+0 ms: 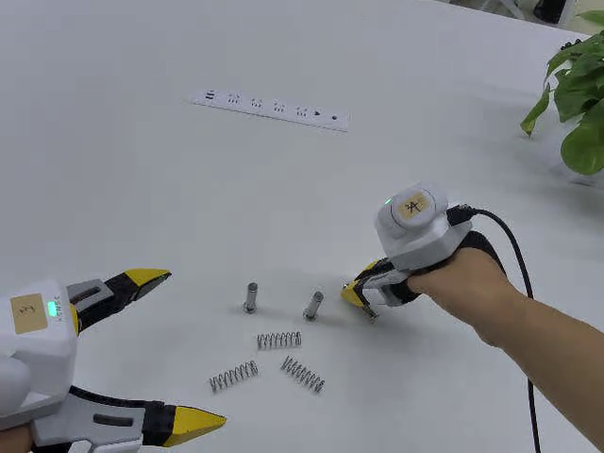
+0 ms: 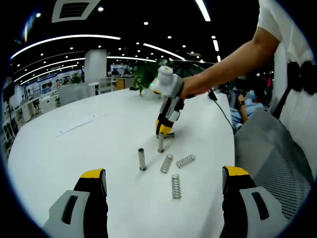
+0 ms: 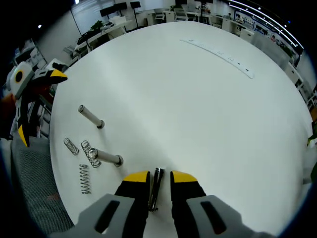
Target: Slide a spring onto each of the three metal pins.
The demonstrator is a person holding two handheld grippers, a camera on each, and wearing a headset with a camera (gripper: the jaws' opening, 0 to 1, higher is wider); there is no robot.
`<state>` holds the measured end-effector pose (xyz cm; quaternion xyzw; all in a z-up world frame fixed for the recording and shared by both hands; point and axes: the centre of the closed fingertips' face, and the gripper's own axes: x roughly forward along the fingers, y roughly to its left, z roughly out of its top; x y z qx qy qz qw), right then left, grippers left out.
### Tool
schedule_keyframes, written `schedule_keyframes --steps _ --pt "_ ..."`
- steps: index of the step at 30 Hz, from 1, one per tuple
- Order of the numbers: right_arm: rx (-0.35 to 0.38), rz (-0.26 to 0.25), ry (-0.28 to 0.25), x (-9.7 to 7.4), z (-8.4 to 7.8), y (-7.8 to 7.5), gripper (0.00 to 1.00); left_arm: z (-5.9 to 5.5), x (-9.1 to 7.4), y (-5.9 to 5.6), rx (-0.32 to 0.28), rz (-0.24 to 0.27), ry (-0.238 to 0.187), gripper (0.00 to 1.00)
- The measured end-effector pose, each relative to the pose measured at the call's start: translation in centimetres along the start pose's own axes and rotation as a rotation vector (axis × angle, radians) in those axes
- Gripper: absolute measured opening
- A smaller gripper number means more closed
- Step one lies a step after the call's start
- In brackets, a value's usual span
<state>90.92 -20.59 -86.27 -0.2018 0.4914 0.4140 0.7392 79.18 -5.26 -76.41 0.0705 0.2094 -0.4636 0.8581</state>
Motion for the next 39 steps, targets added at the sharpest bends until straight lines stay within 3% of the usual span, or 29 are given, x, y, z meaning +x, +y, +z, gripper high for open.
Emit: schedule_keyframes --steps 18,39 --pt "0.000 -0.014 0.019 0.31 0.21 -0.16 0.10 -0.27 0.07 0.23 -0.009 0.001 -0.005 0.99" --pt "0.003 -0.014 -0.008 -0.38 0.02 0.32 0.08 -0.07 0.08 0.16 -0.008 0.003 -0.012 0.99"
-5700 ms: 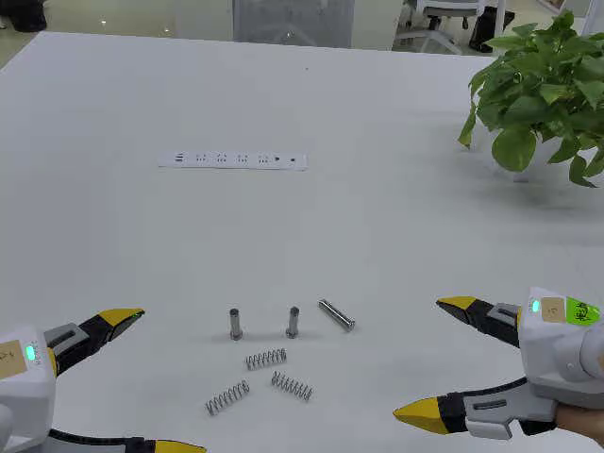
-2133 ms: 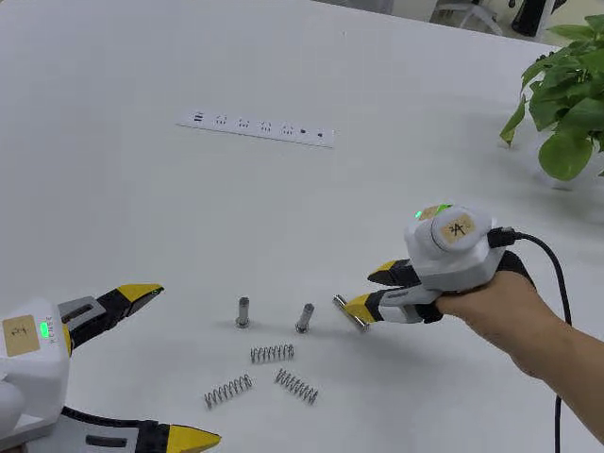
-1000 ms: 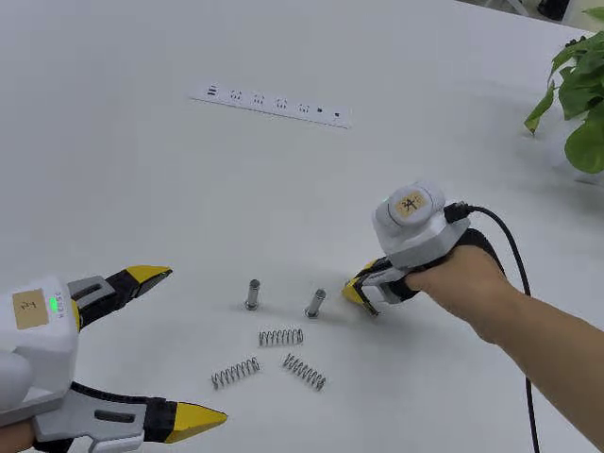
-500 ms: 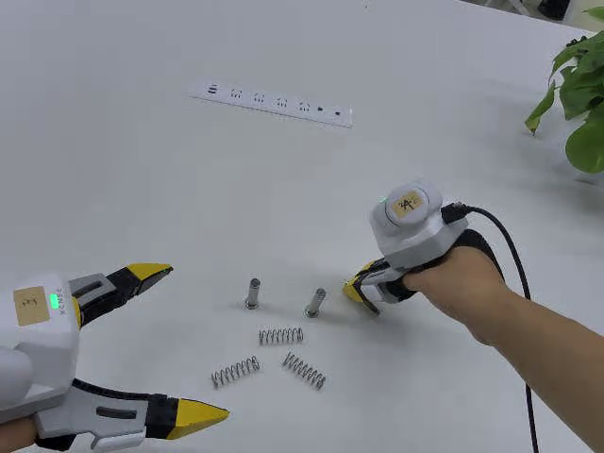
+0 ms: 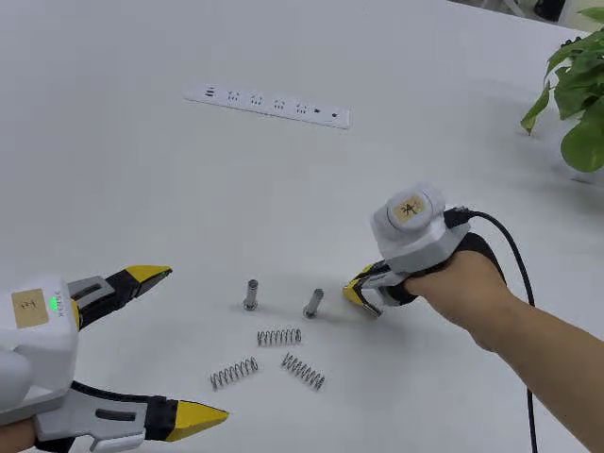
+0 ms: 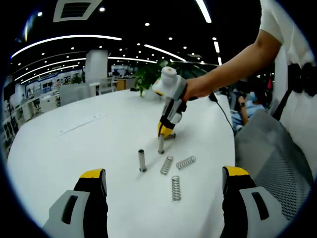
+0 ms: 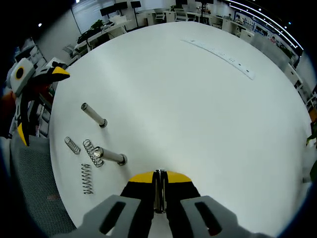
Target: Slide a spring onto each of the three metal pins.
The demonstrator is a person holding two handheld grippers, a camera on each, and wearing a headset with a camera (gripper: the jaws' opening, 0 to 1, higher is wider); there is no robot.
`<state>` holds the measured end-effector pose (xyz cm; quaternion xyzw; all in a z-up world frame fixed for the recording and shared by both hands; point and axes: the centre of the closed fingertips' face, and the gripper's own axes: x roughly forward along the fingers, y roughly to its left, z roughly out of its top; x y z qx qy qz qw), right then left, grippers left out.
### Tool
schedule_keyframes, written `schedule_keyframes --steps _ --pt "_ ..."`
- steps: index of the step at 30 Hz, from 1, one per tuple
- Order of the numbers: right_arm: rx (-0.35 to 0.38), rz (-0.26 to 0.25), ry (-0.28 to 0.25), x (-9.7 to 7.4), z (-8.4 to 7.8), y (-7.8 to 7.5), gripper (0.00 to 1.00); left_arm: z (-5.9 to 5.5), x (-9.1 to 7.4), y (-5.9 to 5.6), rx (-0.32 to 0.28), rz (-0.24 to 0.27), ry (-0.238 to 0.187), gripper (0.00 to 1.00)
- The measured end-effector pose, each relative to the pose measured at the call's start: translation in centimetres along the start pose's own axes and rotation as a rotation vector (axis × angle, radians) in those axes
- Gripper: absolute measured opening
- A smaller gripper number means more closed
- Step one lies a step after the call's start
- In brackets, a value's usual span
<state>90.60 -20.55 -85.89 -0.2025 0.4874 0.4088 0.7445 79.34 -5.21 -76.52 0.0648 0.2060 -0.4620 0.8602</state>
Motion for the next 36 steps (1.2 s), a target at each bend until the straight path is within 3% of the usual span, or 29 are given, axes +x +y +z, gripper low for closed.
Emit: schedule_keyframes --steps 13,36 --pt "-0.020 0.005 -0.023 -0.7 0.3 0.3 0.08 0.1 0.0 -0.1 0.004 -0.005 -0.002 0.99" --pt "0.002 0.001 -0.141 -3.1 0.2 1.0 0.08 0.6 0.0 -0.7 0.019 -0.016 0.006 0.99"
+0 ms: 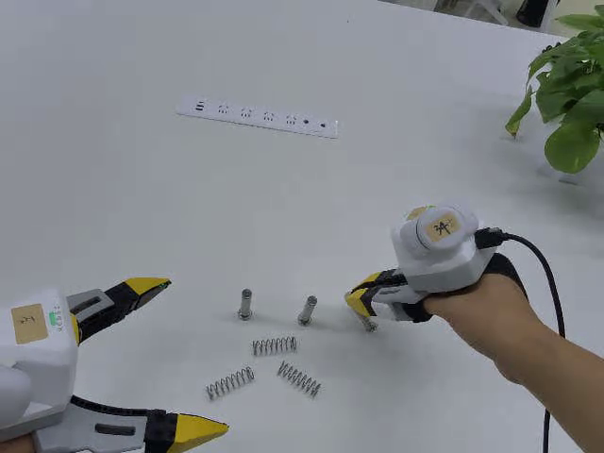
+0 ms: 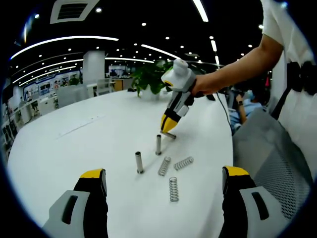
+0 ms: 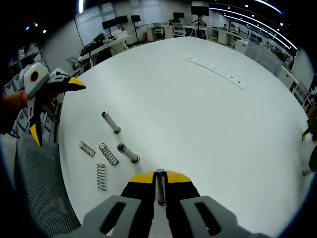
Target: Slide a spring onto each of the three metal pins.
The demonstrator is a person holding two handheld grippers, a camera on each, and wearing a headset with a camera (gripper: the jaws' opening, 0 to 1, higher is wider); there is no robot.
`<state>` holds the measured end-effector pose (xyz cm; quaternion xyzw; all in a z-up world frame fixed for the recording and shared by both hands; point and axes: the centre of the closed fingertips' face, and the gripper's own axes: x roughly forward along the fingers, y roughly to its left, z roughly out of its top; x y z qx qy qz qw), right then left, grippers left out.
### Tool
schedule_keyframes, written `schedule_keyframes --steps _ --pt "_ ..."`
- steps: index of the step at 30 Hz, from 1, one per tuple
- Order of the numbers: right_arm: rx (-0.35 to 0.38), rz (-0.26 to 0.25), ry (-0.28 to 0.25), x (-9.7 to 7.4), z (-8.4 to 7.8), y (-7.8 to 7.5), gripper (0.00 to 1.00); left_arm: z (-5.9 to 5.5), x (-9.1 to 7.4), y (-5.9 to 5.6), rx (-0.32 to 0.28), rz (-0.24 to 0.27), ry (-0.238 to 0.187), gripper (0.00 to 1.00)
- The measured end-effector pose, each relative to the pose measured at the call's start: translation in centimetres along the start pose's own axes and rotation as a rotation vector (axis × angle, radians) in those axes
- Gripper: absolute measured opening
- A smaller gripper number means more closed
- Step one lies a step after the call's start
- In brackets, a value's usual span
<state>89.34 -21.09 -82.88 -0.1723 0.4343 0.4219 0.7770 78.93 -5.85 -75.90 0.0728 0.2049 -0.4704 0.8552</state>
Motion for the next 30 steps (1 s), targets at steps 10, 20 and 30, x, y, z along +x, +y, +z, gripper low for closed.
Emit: schedule_keyframes --steps 10,20,30 --pt "0.014 -0.018 -0.057 -1.4 -0.1 0.2 0.08 0.1 0.0 -0.1 0.003 -0.003 0.004 0.99" --pt "0.038 -0.039 -0.110 -2.1 -0.3 0.1 0.08 0.3 0.2 -0.3 0.009 -0.009 0.004 0.99" --pt "0.065 -0.045 -0.159 -2.7 -0.9 0.2 0.08 0.4 0.3 -0.5 0.014 -0.016 0.011 0.99"
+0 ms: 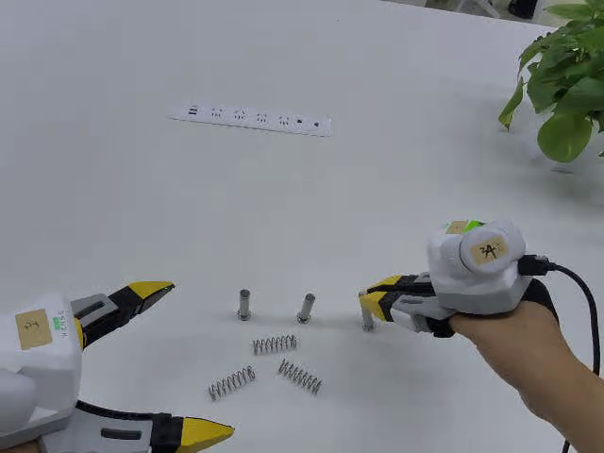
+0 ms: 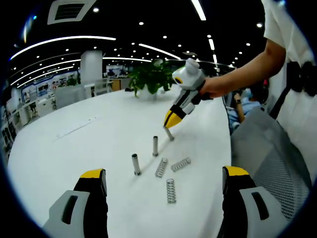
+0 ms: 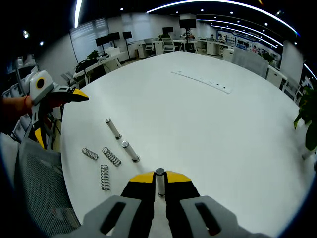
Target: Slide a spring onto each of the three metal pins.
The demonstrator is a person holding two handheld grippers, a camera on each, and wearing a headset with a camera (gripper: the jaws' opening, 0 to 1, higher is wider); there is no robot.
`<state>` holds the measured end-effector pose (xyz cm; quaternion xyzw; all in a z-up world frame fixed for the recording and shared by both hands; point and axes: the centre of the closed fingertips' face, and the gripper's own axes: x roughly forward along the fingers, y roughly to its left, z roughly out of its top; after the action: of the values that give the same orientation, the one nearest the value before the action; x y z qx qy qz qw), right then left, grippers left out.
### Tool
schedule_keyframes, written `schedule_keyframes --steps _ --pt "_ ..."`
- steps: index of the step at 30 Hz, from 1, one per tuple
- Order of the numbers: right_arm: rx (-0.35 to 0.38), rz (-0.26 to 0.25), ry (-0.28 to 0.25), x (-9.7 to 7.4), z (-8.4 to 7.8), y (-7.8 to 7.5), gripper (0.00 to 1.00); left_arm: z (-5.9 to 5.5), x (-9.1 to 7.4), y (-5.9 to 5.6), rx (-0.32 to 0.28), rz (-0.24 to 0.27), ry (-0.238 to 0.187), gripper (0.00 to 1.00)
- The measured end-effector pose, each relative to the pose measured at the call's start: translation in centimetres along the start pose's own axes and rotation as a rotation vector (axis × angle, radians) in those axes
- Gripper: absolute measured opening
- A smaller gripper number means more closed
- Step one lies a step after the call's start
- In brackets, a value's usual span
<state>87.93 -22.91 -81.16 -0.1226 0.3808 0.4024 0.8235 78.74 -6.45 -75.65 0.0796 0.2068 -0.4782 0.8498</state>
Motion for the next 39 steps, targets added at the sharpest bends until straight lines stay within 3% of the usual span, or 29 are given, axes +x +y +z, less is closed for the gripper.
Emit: schedule_keyframes --steps 23,39 --pt "0.034 -0.016 -0.079 -1.2 -0.6 -0.5 0.08 0.3 0.3 -0.1 0.008 -0.010 0.008 0.98" --pt "0.041 -0.019 -0.092 -1.7 -1.1 -0.8 0.08 0.3 0.6 -0.1 0.009 -0.014 0.007 0.99"
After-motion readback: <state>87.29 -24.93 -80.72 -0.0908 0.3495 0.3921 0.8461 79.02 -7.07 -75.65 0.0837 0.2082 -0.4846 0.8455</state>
